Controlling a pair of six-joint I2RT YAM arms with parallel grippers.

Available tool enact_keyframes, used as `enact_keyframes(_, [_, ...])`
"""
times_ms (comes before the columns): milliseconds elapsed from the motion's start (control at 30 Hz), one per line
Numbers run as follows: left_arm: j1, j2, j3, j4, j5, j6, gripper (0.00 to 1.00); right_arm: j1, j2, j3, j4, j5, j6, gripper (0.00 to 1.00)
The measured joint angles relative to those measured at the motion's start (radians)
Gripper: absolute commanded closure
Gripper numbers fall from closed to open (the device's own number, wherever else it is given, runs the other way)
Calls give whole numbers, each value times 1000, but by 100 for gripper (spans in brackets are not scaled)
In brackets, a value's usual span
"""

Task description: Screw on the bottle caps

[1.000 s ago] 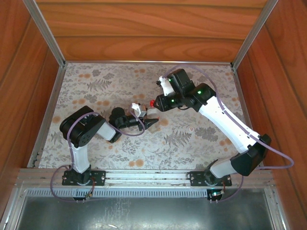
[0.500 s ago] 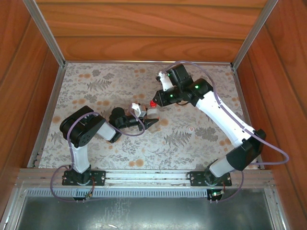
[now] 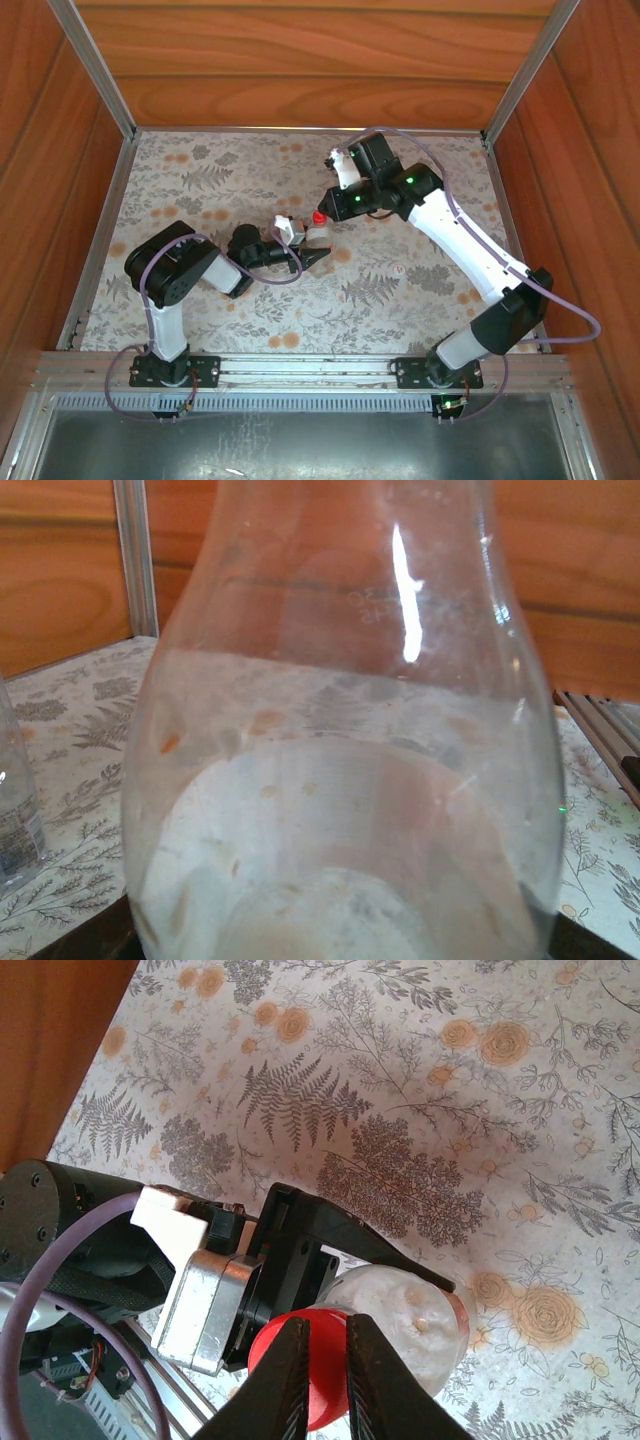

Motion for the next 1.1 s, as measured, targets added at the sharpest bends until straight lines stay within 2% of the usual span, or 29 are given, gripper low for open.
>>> enact_keyframes(467, [2, 5, 7, 1, -1, -40, 44, 1, -97, -116, 14, -52, 48, 84])
enact_keyframes(667, [2, 10, 11, 3, 0, -41, 44, 0, -120, -116, 24, -45, 64, 69])
enact_keyframes(1100, [3, 11, 11, 5, 13, -33, 44, -45, -32, -55, 65, -57, 64, 72])
